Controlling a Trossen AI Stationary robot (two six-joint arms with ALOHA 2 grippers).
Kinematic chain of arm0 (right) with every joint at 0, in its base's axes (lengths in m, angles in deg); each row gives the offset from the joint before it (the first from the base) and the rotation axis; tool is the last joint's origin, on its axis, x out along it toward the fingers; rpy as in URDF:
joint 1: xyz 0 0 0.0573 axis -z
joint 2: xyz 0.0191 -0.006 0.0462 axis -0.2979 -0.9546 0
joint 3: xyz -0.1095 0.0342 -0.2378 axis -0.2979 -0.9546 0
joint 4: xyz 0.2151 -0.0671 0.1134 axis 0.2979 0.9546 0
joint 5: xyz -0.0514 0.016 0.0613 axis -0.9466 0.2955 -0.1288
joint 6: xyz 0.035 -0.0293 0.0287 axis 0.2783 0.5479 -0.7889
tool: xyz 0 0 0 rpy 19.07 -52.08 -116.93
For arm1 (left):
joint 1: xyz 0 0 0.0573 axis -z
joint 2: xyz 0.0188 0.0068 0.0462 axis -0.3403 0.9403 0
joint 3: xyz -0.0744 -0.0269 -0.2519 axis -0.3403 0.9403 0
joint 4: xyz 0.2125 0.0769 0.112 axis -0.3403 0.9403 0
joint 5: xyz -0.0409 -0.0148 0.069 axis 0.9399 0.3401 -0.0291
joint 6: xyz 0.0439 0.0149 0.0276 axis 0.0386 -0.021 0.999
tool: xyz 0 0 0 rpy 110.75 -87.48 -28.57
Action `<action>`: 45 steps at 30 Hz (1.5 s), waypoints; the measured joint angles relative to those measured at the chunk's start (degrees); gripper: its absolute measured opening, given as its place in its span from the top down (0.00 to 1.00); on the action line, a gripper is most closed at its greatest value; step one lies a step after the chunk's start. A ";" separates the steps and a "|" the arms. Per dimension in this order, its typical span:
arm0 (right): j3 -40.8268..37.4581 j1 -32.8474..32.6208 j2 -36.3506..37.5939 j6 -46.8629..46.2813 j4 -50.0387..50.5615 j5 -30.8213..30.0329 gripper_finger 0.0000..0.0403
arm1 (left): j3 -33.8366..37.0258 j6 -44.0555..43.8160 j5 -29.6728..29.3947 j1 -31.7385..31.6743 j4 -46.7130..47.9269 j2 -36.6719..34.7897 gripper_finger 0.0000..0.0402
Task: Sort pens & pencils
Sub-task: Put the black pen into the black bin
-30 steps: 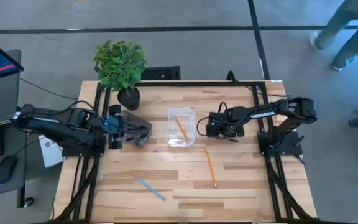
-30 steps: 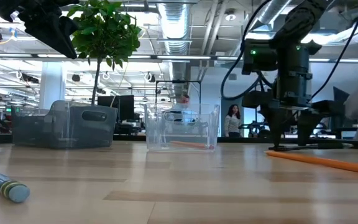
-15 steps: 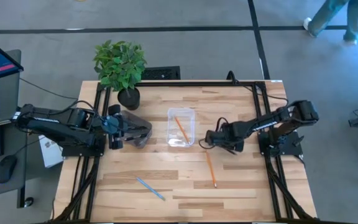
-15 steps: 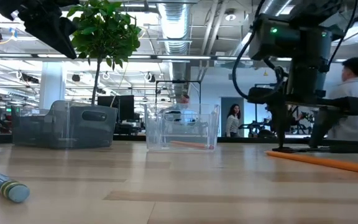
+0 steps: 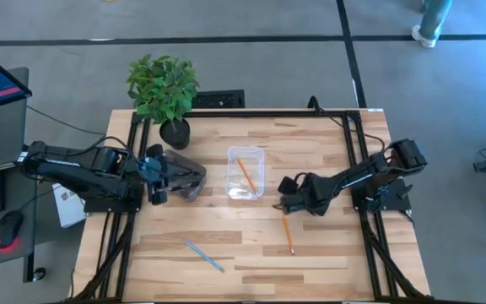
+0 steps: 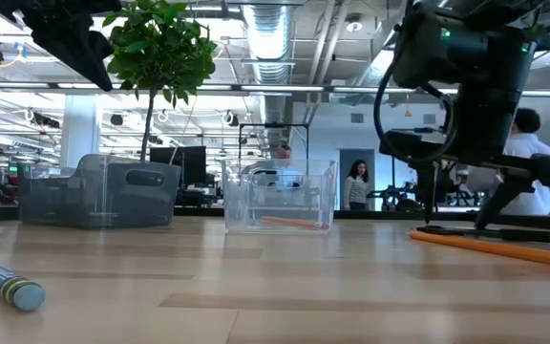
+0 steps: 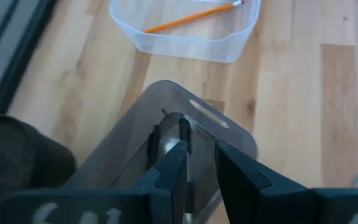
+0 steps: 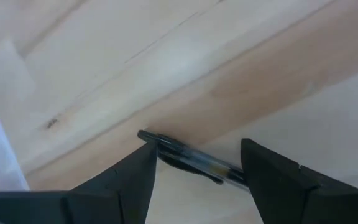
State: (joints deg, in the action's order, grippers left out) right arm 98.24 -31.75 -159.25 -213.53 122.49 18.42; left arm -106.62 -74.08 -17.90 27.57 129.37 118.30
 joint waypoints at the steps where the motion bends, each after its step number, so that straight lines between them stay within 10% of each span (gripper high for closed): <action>1: 0.94 -0.55 -0.29 -0.66 0.39 -1.68 0.37 | 0.00 -0.20 0.87 0.00 0.04 0.00 0.81; 18: 4.76 1.44 -2.40 5.77 4.36 -12.85 0.37 | 0.00 -0.12 3.68 0.00 1.46 0.00 0.81; 30: 26.80 1.42 -2.12 56.18 18.59 3.88 0.37 | 0.00 2.05 3.63 0.00 2.04 0.00 0.81; 45: 33.61 1.79 -3.03 94.12 10.03 3.86 0.37 | 0.00 1.52 3.37 0.00 2.00 0.00 0.81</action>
State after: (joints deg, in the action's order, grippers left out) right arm 131.85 -29.96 -162.29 -119.41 132.53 22.29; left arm -106.62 -72.56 -14.53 27.57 131.37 118.30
